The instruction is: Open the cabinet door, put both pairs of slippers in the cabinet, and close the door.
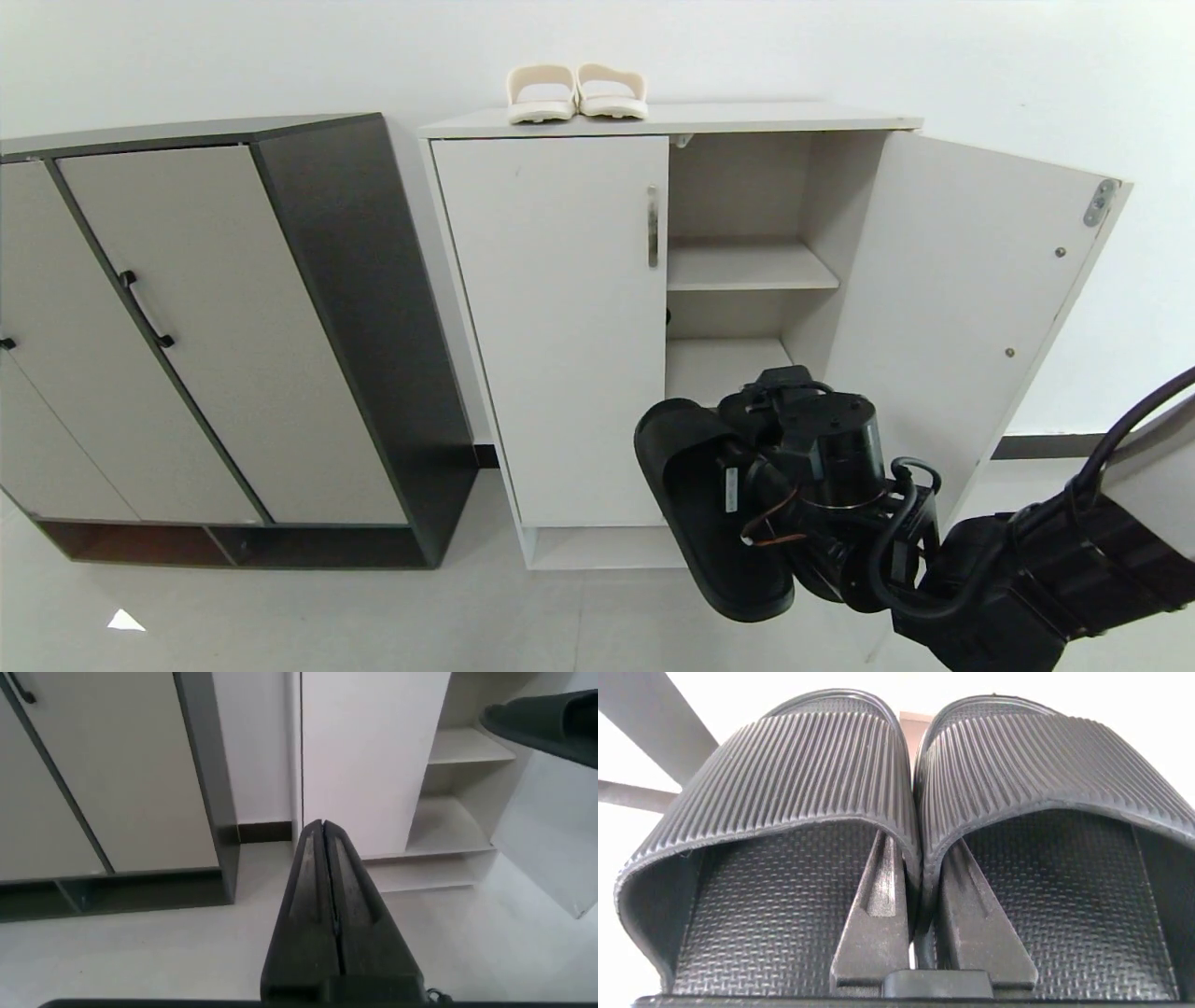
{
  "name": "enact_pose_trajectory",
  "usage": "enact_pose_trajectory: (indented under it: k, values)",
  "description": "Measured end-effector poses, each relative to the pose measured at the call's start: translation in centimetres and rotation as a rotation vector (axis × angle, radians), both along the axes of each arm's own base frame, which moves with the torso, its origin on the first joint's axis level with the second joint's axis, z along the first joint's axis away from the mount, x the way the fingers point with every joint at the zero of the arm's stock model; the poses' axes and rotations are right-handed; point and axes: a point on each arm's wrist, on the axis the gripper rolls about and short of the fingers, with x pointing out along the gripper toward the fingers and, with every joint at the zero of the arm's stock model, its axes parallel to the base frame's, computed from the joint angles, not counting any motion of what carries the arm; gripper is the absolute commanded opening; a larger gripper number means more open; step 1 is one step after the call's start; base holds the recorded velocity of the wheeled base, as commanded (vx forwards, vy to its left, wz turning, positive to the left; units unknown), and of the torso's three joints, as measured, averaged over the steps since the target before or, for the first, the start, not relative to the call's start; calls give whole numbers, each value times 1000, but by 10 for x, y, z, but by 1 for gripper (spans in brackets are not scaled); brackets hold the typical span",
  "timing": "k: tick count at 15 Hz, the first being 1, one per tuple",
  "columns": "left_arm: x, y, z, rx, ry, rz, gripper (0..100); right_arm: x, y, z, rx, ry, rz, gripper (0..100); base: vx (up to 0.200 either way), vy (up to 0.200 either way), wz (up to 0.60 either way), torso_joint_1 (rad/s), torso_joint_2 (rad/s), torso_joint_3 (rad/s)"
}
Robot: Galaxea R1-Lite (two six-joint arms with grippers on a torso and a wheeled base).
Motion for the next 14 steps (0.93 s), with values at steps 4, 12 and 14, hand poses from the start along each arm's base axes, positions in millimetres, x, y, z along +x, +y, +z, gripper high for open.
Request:
enact_pose_trajectory:
  k: [4, 12, 14]
  values:
    - [0, 0, 0, -25, -2, 14, 0, 0, 3, 4, 6, -15, -14, 0, 0, -50, 0, 1, 2, 2]
    - [0, 0, 0, -24, -3, 14, 0, 17, 12, 5, 12, -52, -98, 0, 0, -200, 0, 1, 2, -1]
    - [0, 0, 0, -24, -3, 14, 0, 26, 12, -1, 12, -52, -114, 0, 0, 0, 0, 0, 0, 0]
